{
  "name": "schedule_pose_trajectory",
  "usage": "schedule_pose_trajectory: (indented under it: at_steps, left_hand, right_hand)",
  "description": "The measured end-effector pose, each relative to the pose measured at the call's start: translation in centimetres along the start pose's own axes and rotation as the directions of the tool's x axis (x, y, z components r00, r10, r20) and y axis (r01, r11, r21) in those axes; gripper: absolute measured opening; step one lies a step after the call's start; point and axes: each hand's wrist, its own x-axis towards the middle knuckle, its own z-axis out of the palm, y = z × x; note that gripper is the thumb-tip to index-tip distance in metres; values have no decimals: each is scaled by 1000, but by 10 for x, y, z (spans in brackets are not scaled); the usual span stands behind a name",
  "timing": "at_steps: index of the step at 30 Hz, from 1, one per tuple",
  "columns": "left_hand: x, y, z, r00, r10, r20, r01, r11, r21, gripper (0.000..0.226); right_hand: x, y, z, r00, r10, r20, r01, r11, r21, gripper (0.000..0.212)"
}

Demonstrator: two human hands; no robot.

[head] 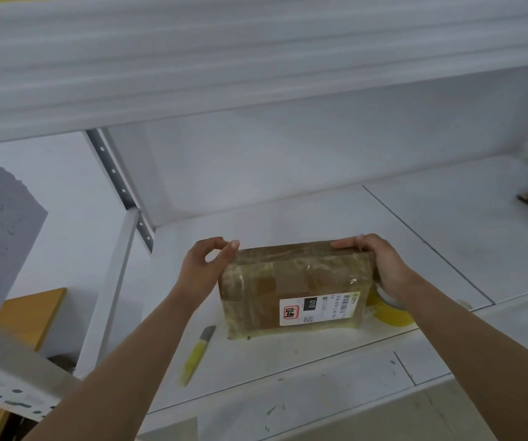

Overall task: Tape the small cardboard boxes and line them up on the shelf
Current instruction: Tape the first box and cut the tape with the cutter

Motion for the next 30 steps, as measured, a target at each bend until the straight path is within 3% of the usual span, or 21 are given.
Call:
schedule_pose_trajectory:
  at_steps: [3,5,6,10,13,16,20,25,27,30]
  left_hand:
    - [6,-6,5,998,45,-40,-36,974,223,19]
    - [8,-9,10,995,90,-36,-70,924,376,10]
    - [9,-8,12,994,100,-43,-71,897,437,11]
    - [6,9,19,982,186,-45,-120,781,613,28]
    - [-2,28,35,955,216,203,-296,653,697,59]
    - [-9,33,62,899,98,428,-407,549,730,92]
    - [-10,19,83,862,-26,506,-459,387,800,90]
    - [-4,12,84,865,-15,502,-465,353,812,91]
    - [-4,11,85,868,-11,496,-461,352,814,91]
    - [-5,11,85,874,-4,487,-453,358,816,94]
  right_hand:
    - [1,1,-4,999,-7,40,10,997,-79,47]
    - [0,1,-2,998,-41,43,47,990,-132,23]
    - [0,2,0,997,-64,33,69,985,-161,13]
    - [-2,1,9,994,-106,-18,99,964,-249,21]
    - [-2,0,11,992,-123,-36,110,959,-260,22]
    - [-5,-2,10,993,-117,-23,106,957,-269,20]
    - [-10,-3,-6,991,-130,-8,124,961,-248,15]
    - [-12,9,-44,983,-124,-136,40,864,-502,28]
    - [-15,19,-54,991,-88,-96,7,772,-636,35]
    - [-22,34,-64,996,-1,84,65,631,-773,56]
